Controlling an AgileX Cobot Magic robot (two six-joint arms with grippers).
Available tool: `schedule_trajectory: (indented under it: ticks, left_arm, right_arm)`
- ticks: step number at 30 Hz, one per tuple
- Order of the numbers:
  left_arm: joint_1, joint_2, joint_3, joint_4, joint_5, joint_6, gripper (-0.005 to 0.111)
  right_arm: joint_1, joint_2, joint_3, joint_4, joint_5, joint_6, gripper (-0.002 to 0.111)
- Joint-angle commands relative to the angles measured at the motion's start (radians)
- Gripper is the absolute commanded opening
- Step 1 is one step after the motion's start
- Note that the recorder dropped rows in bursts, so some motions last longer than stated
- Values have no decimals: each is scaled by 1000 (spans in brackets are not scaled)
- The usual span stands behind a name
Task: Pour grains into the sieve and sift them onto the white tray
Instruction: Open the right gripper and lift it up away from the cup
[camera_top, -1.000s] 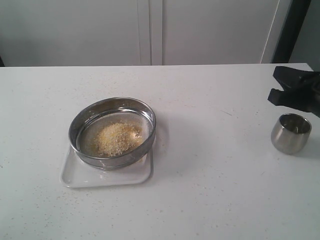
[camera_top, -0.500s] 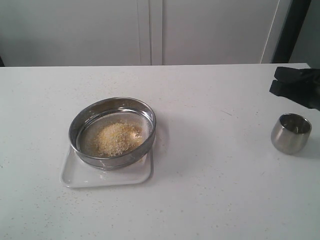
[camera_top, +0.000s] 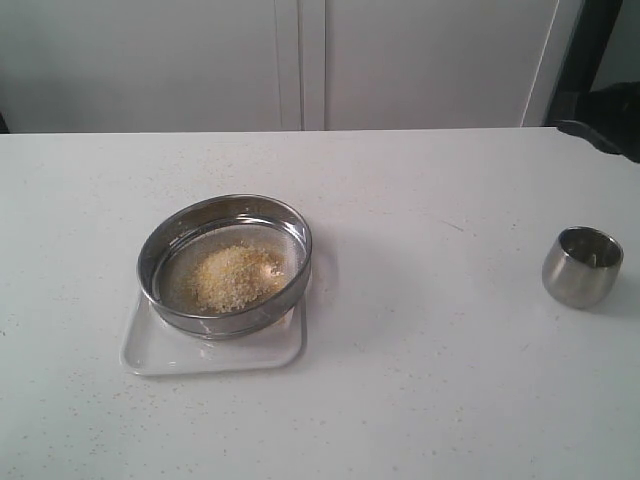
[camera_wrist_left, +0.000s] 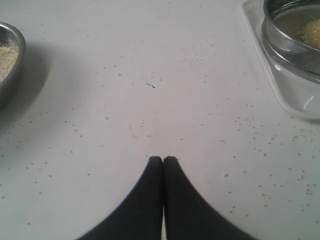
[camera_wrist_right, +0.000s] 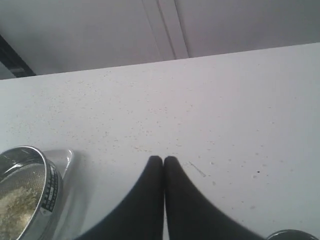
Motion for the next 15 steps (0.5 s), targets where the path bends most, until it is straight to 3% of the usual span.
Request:
schedule_trajectory:
  ticks: [1, 7, 15]
  left_arm:
    - [0, -4, 9, -6, 8, 0, 0]
    - [0, -4, 9, -6, 8, 0, 0]
    - [0, -4, 9, -6, 8, 0, 0]
  right_arm:
    - [-6, -6, -6, -28, 70, -11, 0]
    - [-6, -5, 11, 61, 13, 152, 0]
    - [31, -12, 18, 37, -7, 182, 0]
